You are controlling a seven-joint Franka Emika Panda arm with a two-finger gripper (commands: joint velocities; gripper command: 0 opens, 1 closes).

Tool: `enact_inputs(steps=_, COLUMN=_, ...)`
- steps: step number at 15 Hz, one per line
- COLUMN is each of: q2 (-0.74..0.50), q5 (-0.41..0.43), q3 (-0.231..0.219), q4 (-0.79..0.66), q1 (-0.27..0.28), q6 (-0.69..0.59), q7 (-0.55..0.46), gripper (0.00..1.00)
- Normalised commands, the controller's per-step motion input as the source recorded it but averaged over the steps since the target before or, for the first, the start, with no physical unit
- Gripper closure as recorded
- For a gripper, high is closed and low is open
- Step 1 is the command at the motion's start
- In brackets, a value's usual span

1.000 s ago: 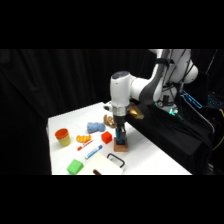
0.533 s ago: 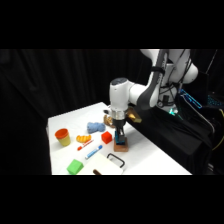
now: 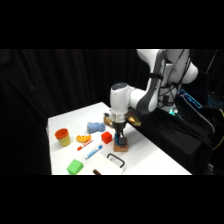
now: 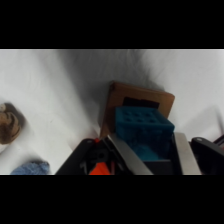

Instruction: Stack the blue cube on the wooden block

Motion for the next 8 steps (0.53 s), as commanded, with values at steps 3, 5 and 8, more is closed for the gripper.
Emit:
enact_inputs(steps=3, q2=-0.05, q5=0.169, q3=0.013, q4=-0.03, q1=0.051, q6=0.07, q7=-0.18, gripper=0.10)
enact_inputs(steps=5, q2=-0.22, q5=0.160, q3=0.030, q4=-0.12, q1=0.073, q6=-0.05, q7=-0.17, gripper=0.00)
enact_inputs(steps=8, q2=-0.34, q5=0.085, q3=-0.022, q4=-0.15, q1=0.102, q6=-0.22, q7=-0.11, gripper=0.00)
